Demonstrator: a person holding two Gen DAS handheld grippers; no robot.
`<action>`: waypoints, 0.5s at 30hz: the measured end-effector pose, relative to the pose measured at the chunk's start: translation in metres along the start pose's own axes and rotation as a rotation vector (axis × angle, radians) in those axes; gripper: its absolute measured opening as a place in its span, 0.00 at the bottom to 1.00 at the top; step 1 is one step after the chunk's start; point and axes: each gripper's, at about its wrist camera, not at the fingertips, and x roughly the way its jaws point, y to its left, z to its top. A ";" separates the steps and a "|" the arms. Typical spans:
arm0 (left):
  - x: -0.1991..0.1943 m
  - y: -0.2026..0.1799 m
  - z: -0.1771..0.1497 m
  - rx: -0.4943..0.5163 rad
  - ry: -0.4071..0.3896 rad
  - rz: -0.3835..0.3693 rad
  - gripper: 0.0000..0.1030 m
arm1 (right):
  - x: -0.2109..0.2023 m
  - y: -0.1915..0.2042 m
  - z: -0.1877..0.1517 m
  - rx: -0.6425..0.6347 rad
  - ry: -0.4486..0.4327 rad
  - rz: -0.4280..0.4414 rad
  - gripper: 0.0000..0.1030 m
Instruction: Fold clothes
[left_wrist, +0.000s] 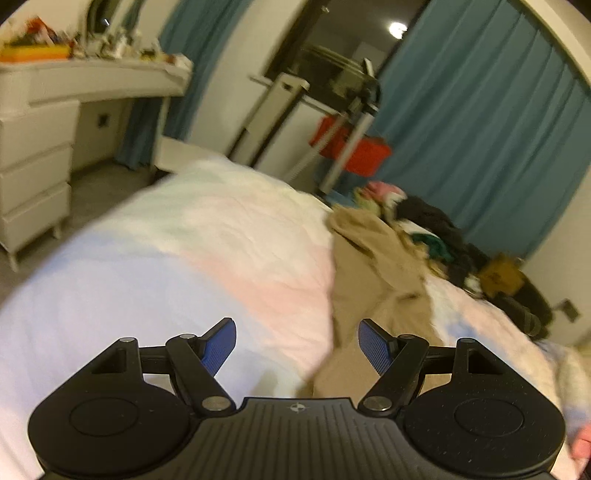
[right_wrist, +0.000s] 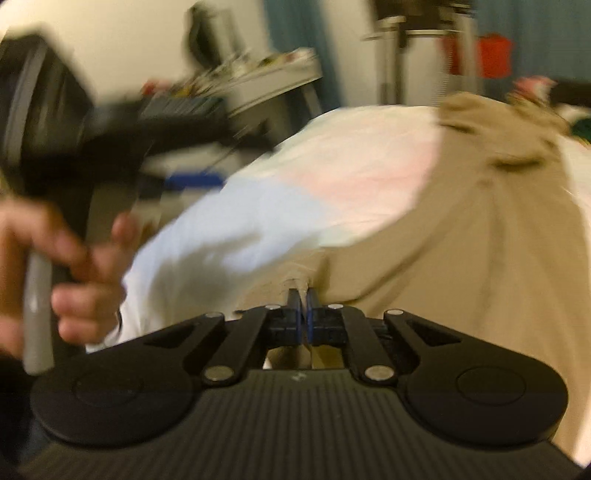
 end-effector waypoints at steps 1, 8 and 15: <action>0.003 -0.003 -0.004 0.000 0.025 -0.016 0.73 | -0.009 -0.011 -0.002 0.048 -0.007 -0.015 0.05; 0.016 -0.033 -0.041 0.108 0.154 -0.045 0.72 | -0.026 -0.074 -0.044 0.333 0.083 0.018 0.08; 0.016 -0.070 -0.074 0.241 0.177 -0.139 0.64 | -0.065 -0.088 -0.040 0.450 -0.060 0.077 0.35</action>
